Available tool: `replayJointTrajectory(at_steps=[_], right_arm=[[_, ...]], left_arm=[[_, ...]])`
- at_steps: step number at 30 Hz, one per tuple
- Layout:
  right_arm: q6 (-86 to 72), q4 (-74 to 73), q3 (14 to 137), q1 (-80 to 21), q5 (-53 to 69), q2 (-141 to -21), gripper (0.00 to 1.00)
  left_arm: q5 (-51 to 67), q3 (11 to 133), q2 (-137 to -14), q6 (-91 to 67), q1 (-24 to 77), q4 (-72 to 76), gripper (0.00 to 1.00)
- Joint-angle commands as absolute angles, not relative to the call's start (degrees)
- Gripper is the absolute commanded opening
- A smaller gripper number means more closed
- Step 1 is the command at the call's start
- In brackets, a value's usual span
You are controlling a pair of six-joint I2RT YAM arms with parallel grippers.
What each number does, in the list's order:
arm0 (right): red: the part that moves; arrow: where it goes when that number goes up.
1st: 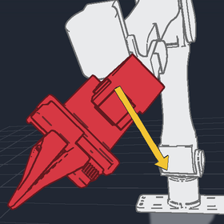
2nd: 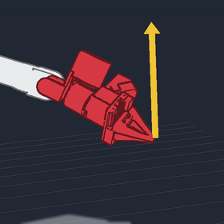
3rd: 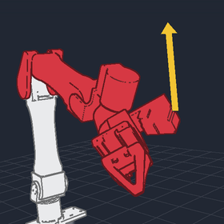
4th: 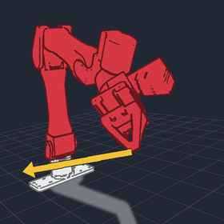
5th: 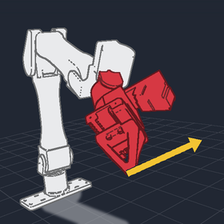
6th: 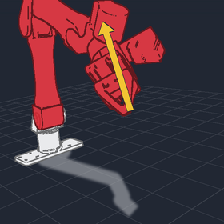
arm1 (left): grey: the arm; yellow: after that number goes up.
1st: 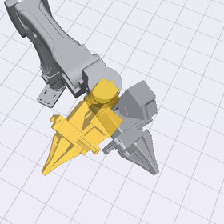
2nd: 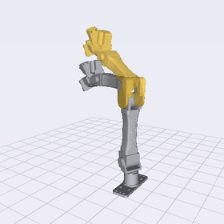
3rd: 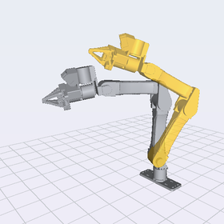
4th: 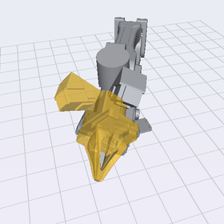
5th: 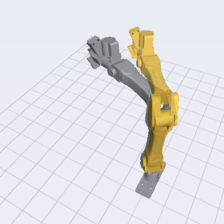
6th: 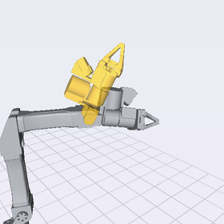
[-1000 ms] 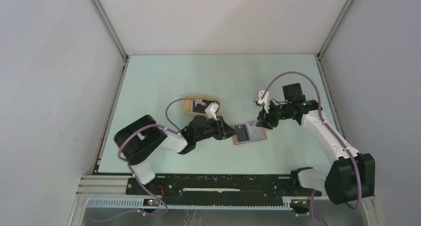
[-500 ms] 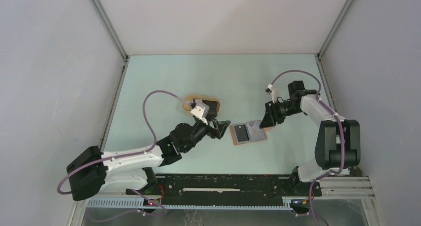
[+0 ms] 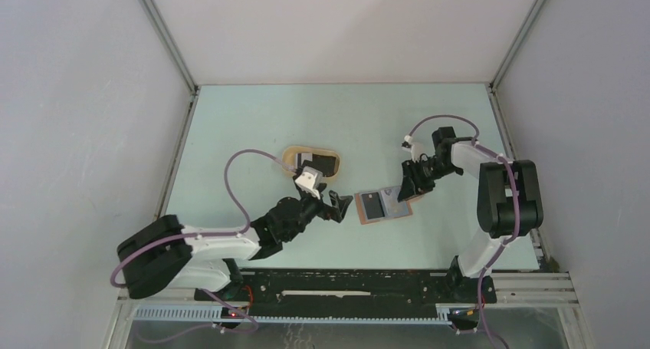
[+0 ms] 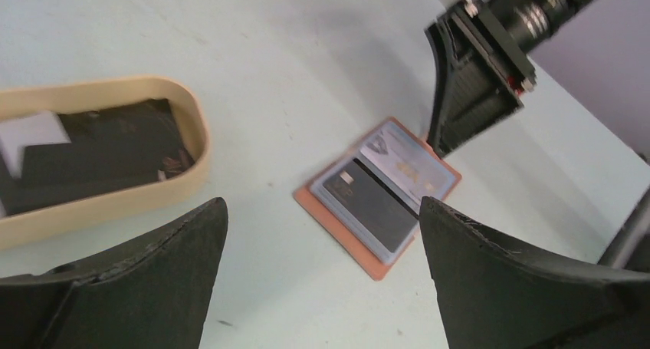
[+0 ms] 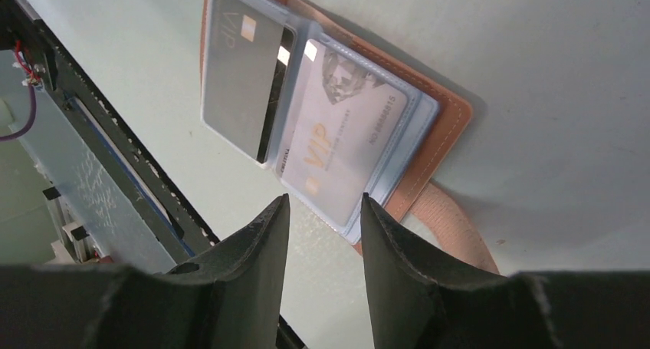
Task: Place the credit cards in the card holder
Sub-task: Insert the credit card into the card holder.
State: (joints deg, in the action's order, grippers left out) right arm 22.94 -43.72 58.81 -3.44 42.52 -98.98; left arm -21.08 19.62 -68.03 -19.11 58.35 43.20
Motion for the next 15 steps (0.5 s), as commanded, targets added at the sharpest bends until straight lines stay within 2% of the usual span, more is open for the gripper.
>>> replayJointTrajectory(at_steps=[1,4,11,15], right_arm=[[20.5,-41.61,61.53,-3.95,39.58,-100.32,0.48],[20.05,-41.47,61.95,-3.98,38.48,-101.46,0.48],[20.21,-41.75,62.84,-3.87,38.51,-103.95,0.47],[20.54,-42.48,63.22,-4.04,39.3,-104.56,0.45]], left_arm=[[-14.07,19.08,-76.0,-24.02,58.63,54.41,0.96],[-13.98,20.69,-79.98,-23.75,59.81,55.6,0.91],[-17.45,27.99,-84.28,-18.85,64.21,46.33,0.88],[-17.03,30.57,-86.85,-18.72,64.69,44.21,0.81]])
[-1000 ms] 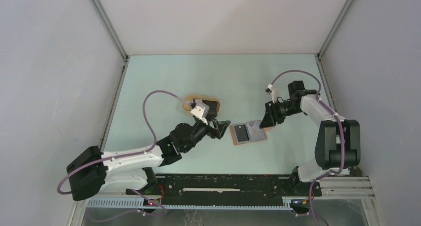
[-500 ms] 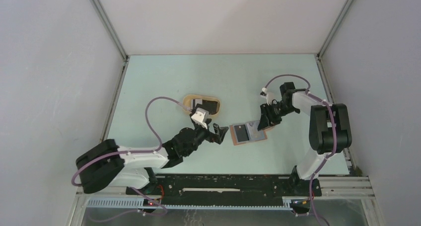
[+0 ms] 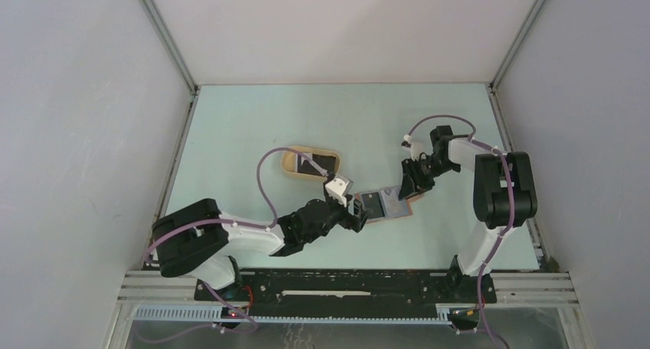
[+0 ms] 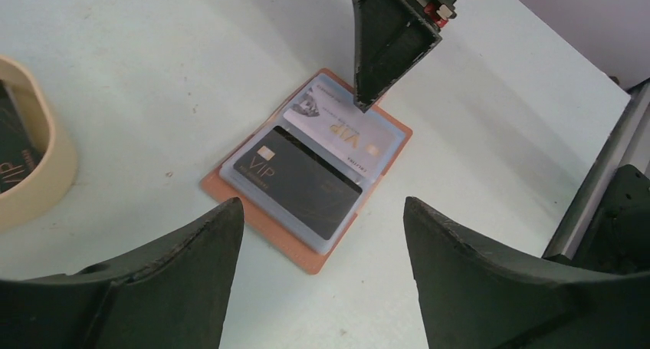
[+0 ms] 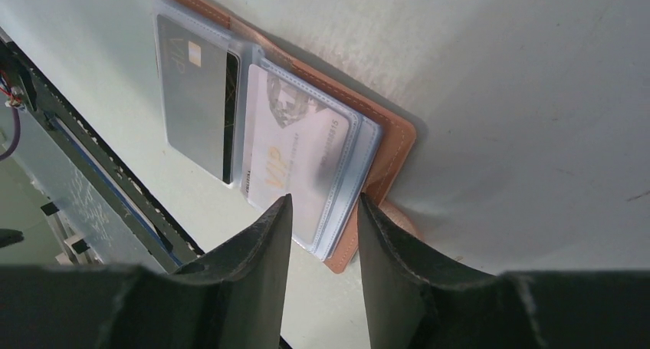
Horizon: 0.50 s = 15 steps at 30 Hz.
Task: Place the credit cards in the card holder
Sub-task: Insert the credit card into the card holder, then turn over the card slot in the card holder.
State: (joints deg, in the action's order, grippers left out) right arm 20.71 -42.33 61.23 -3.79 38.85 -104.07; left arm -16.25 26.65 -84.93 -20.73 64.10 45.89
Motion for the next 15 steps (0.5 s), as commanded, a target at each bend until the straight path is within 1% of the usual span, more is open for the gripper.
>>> replayJointTrajectory(at_steps=[1,4,15], right_arm=[[20.63,-42.52,63.27,-4.11,39.44,-104.44,0.45],[20.63,-42.53,63.21,-4.0,39.59,-104.12,0.45],[20.89,-43.37,63.45,-3.79,41.1,-103.99,0.41]], left_arm=[[-16.97,31.2,-87.3,-18.8,64.69,43.68,0.79],[-17.14,32.17,-88.3,-19.25,64.69,42.69,0.74],[-16.64,34.19,-91.92,-21.47,64.71,41.76,0.7]])
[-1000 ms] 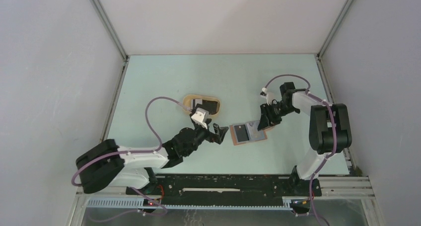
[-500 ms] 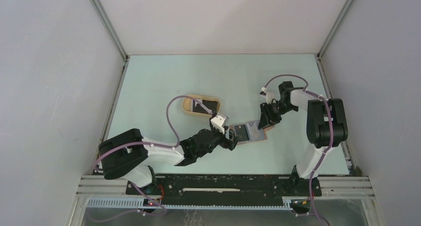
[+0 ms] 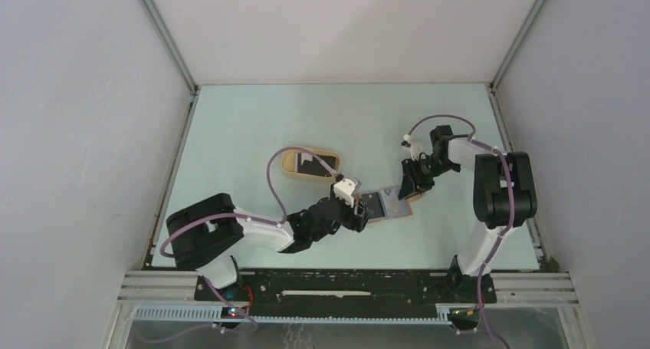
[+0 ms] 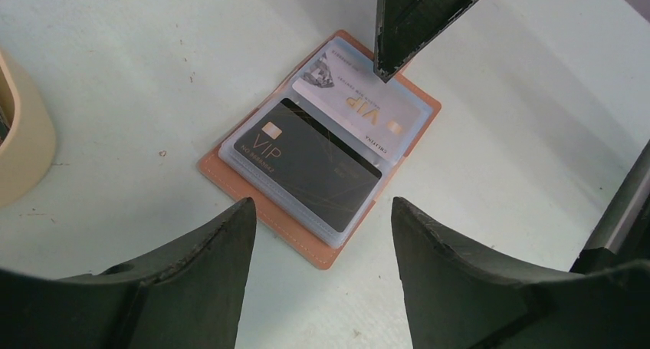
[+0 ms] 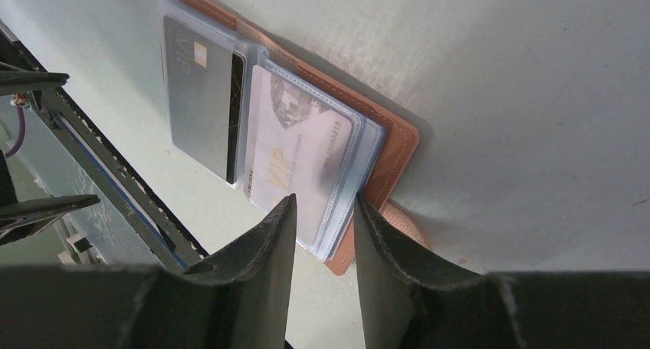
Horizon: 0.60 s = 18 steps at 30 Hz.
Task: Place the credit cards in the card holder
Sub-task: Turn over the card slot in the card holder.
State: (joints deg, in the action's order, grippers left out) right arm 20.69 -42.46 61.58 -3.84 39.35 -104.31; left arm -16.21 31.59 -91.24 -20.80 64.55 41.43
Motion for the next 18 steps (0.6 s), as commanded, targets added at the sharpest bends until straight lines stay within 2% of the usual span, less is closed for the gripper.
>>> replayJointTrajectory(at_steps=[1,15,18], right_arm=[[20.92,-43.46,63.5,-3.78,41.27,-103.9,0.41],[21.55,-44.66,63.96,-3.16,44.1,-104.46,0.38],[21.71,-45.13,64.07,-2.95,44.7,-104.46,0.36]], left_arm=[[-16.74,34.23,-92.1,-21.57,64.69,41.75,0.7],[-17.76,34.98,-93.94,-24.16,64.22,41.4,0.68],[-16.84,35.15,-94.32,-24.54,63.86,41.35,0.61]])
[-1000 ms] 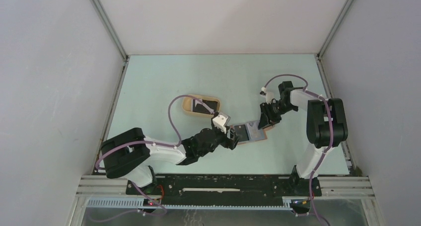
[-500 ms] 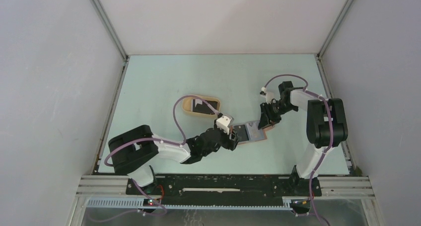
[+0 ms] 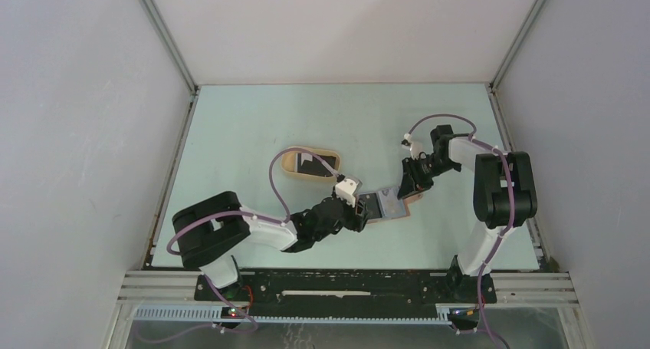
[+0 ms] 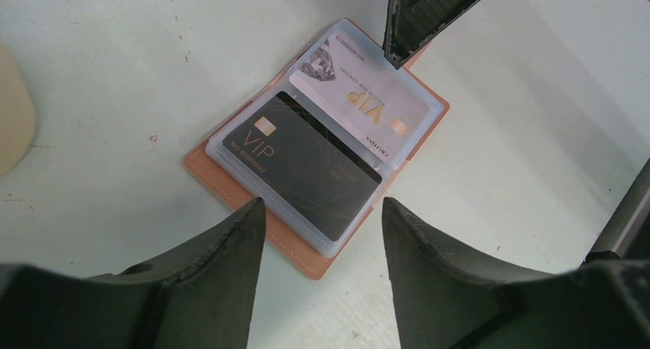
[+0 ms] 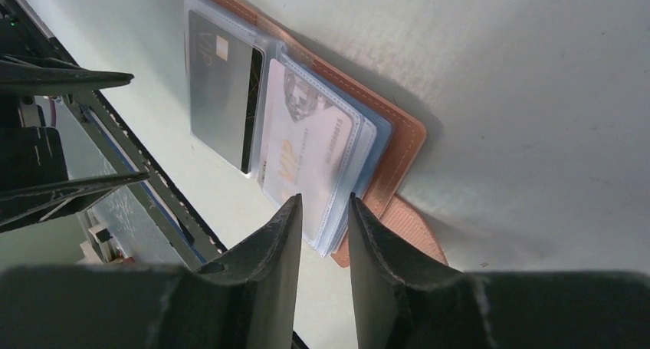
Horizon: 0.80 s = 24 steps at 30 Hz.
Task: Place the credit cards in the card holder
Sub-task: Turn over the card slot in the card holder.
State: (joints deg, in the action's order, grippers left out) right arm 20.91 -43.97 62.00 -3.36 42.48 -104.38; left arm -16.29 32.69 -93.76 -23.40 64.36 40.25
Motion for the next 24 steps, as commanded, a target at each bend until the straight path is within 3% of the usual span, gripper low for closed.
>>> replayJointTrajectory(at_steps=[1,24], right_arm=[[21.69,-45.15,64.08,-2.98,44.85,-104.46,0.36],[23.8,-50.59,65.84,-0.44,57.29,-107.5,0.34]], left_arm=[[-16.67,35.23,-94.51,-24.85,63.75,41.25,0.6],[-10.96,36.3,-96.67,-27.01,61.72,41.64,0.59]])
